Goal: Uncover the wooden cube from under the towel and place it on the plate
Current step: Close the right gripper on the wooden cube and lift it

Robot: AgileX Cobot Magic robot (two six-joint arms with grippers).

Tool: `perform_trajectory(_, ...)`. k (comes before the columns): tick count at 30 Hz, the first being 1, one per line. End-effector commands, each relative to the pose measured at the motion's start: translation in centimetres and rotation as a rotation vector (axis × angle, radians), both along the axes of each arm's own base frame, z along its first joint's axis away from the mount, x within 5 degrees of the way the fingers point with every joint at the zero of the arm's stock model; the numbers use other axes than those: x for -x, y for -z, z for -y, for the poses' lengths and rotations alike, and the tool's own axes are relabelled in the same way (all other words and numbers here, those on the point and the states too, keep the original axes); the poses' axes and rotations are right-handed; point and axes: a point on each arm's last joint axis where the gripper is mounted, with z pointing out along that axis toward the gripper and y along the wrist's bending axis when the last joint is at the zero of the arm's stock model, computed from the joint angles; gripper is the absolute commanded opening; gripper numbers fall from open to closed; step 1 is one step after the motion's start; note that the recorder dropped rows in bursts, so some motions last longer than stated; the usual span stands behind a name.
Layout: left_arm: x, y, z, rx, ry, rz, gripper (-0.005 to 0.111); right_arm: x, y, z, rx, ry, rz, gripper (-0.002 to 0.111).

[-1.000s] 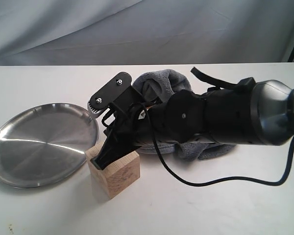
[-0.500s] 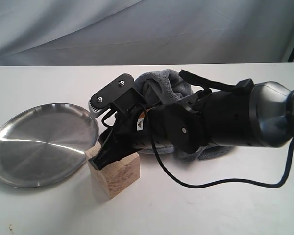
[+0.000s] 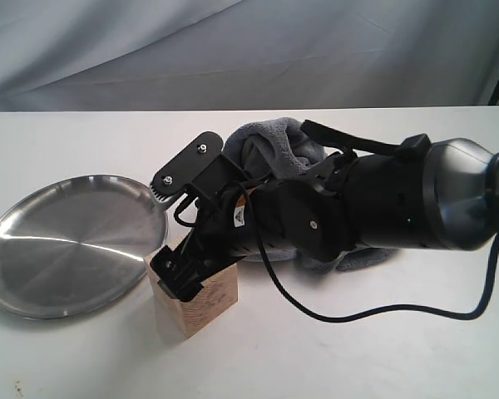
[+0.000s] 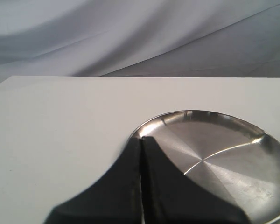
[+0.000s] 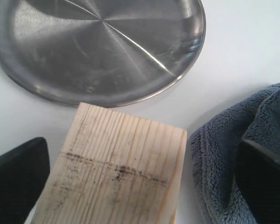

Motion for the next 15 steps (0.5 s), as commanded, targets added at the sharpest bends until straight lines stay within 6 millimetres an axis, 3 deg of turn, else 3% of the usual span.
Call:
perform_trajectory(1, 0.0, -0.1, 0.0, 0.004, -0.003, 0.017, 0.0, 0.1, 0.0, 0.0, 0.004, -0.004, 0.002, 0.105)
perform_trajectory(10, 0.0, -0.1, 0.0, 0.004, -0.003, 0.017, 0.0, 0.1, 0.4, -0.1, -0.022, 0.042, -0.055, 0.105)
perform_trajectory(15, 0.0, -0.1, 0.0, 0.002, -0.003, 0.017, 0.0, -0.5, 4.0, -0.6, 0.016, 0.052, -0.077, 0.105)
